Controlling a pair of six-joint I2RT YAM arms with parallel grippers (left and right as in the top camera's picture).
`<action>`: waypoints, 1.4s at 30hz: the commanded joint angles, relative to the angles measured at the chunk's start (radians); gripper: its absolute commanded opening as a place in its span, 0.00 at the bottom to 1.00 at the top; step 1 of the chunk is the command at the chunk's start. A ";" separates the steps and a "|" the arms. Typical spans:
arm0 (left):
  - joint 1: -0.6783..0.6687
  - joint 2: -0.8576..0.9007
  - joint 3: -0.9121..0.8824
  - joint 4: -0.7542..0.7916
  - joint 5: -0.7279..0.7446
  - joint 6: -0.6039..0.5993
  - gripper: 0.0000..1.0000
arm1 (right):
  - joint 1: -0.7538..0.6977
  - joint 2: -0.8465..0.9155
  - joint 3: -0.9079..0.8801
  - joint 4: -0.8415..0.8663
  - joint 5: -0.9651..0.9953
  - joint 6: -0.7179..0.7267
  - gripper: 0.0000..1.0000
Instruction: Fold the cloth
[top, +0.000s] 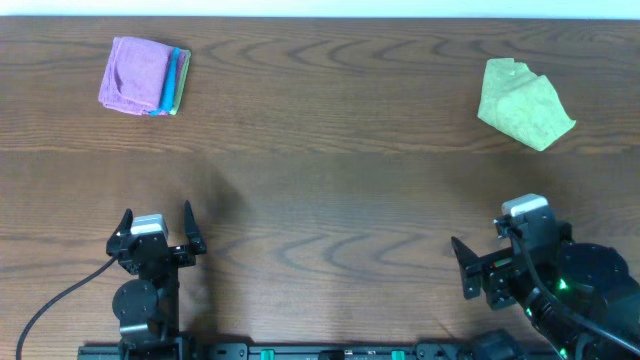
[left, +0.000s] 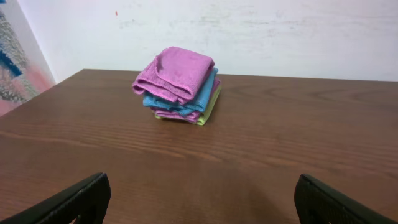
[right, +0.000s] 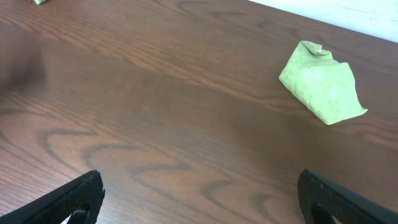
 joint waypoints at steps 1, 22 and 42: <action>-0.005 -0.006 -0.040 -0.007 0.004 -0.015 0.95 | 0.004 -0.003 -0.004 -0.001 0.006 0.014 0.99; -0.004 -0.006 -0.040 -0.006 -0.003 -0.014 0.95 | 0.004 -0.003 -0.004 -0.001 0.006 0.014 0.99; -0.004 -0.006 -0.040 -0.006 -0.003 -0.015 0.96 | -0.083 -0.193 -0.106 0.104 0.048 -0.037 0.99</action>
